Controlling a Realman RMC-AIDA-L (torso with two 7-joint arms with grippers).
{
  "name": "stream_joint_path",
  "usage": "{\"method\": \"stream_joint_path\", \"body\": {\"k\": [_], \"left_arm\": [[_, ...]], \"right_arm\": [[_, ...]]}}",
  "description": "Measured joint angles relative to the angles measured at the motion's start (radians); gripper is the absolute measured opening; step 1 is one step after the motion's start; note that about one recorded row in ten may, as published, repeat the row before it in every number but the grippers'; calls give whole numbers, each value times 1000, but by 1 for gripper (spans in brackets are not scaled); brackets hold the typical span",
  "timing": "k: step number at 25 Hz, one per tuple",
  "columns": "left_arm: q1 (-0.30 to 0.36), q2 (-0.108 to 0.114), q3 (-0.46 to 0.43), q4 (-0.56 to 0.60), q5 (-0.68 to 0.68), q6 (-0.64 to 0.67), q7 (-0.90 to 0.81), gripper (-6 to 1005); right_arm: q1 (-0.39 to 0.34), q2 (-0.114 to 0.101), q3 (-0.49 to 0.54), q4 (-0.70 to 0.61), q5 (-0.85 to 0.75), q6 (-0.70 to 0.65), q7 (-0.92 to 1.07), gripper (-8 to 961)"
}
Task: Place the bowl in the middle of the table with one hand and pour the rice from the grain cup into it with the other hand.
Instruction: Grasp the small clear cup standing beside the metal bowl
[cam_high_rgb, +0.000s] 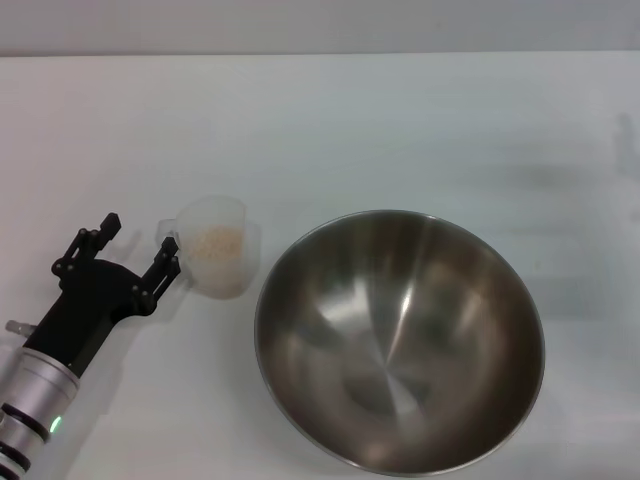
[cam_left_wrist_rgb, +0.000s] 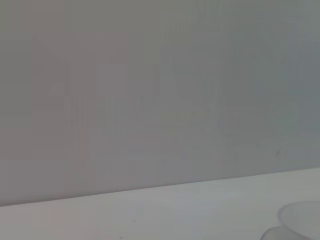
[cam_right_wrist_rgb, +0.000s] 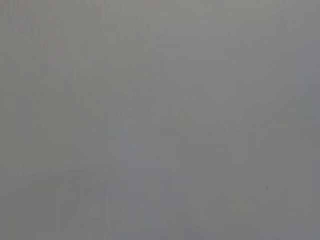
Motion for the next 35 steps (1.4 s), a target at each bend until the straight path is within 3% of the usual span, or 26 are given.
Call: {"method": "stream_joint_path", "body": {"k": [12,21,32,35], "left_arm": [[-7,-3,-45,-5,0,-11,-1,715],[-4,-3,-39,-24,6,-13,-10,475],[-8,-3,-27,-44,7,9,-3,42],[-14,-3,-29,-44,7,36,2,38]], "right_arm": [[6,0,-2,-4,0,7,1,432],[6,0,-4,-3,0,5,1,433],[2,2,-4,2,-2,0,1,434],[1,2,-4,2,-2,0,1,434]]}}
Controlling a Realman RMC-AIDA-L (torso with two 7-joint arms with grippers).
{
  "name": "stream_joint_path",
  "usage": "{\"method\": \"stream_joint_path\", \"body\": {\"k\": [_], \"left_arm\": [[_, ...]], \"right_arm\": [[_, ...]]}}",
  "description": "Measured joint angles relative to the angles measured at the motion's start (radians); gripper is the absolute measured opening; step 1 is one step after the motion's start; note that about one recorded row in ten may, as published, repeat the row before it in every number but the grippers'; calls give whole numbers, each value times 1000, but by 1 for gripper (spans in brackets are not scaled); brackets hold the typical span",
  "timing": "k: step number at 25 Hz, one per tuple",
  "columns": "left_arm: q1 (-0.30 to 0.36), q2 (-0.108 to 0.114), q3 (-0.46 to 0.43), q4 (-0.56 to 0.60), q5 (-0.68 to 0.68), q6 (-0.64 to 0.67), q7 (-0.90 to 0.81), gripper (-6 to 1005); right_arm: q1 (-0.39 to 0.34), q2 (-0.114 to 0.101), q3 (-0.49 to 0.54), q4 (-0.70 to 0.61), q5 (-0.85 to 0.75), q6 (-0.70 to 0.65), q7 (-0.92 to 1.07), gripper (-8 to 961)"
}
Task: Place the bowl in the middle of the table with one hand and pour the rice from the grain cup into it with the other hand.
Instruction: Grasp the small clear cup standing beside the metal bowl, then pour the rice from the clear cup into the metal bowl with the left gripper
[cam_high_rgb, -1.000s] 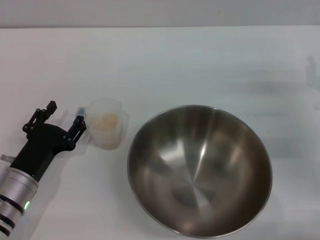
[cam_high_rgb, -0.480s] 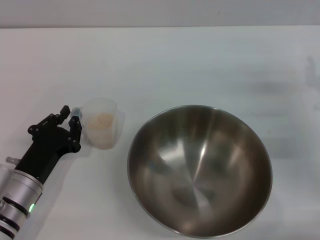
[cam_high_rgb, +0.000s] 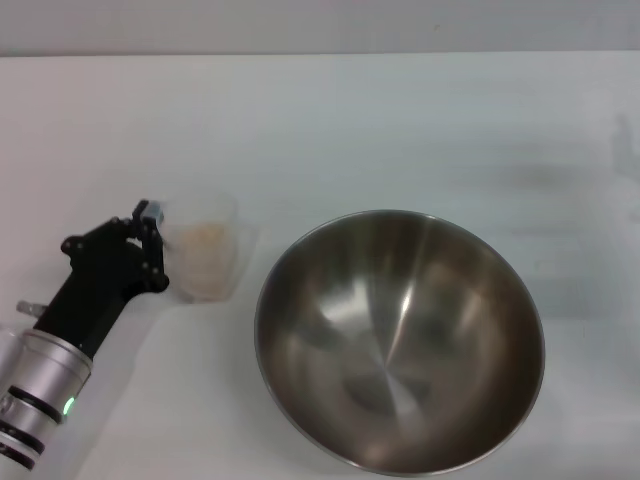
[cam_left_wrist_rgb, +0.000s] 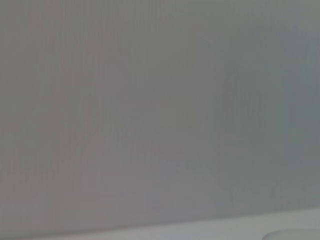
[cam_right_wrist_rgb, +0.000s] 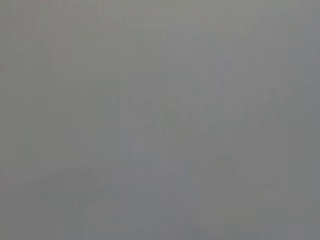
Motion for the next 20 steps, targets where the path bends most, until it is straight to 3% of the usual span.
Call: {"method": "stream_joint_path", "body": {"k": [6,7,10,11,12,19,20], "left_arm": [[-26,0,-2,1,0,161,187,30],[-39,0,10,0,8,221,315,29],[-51,0,18,0,27,263,447,30],[-60,0,19,0,59,293,590,31],[-60,0,19,0,59,293,590,32],[-80,0,22,0,213,349,1126,35],[-80,0,22,0,213,349,1126,36]], "right_arm": [[-1,0,0,-1,0,0,-6,434],[-1,0,3,-3,0,0,-6,434],[0,0,7,-4,0,0,-7,434],[1,0,7,-4,0,0,-8,434],[2,0,7,-5,0,0,-8,434],[4,0,8,-6,0,2,-9,435],[5,0,8,-5,0,4,-9,435]]}}
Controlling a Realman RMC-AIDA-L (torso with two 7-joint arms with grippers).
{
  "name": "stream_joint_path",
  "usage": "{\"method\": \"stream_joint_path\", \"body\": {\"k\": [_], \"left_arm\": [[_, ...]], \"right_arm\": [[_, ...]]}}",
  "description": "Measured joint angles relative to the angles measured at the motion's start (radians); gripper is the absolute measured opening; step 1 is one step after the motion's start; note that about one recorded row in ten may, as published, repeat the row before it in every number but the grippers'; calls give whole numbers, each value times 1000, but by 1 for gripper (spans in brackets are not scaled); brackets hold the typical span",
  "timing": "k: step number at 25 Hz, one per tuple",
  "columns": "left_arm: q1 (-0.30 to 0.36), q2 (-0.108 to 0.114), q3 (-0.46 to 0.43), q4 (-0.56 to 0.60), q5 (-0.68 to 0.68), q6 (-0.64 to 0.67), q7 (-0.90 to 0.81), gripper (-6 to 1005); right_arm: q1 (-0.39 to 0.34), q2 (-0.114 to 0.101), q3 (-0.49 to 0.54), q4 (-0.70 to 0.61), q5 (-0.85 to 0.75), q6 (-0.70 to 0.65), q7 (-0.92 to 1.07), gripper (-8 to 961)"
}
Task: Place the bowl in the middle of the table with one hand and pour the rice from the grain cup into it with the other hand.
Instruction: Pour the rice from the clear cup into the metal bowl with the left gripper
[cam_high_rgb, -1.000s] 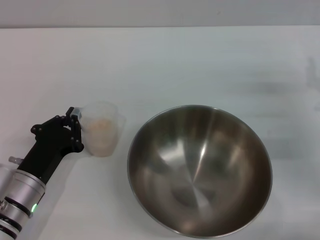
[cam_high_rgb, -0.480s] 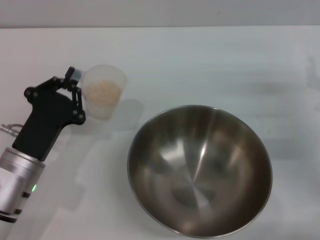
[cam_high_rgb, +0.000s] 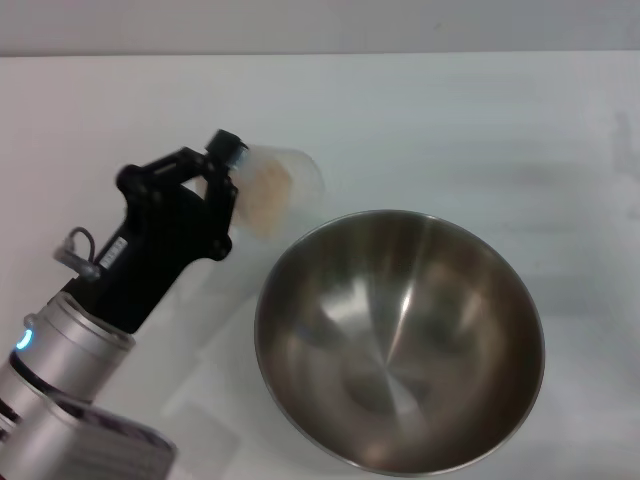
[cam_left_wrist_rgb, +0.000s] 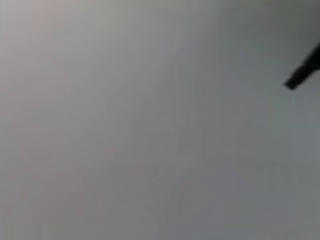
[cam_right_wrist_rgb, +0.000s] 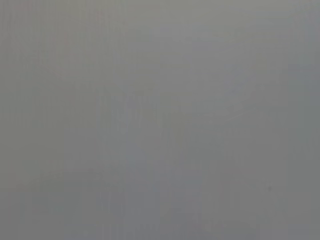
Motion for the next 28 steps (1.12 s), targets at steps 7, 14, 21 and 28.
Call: {"method": "stream_joint_path", "body": {"k": [7,14,21,28], "left_arm": [[-1,0,0,1,142,5,416,39],[-8,1,-3,1,218,9,677,42],[-27,4,-1,0,256,25,886,46],[-28,5,1,0,278,21,1007,50]], "right_arm": [[4,-1,0,7,6,5,0,435],[4,-2,1,13,8,19,-3,436],[8,-3,1,13,8,30,-8,436],[11,-5,1,17,8,32,-8,437]]}}
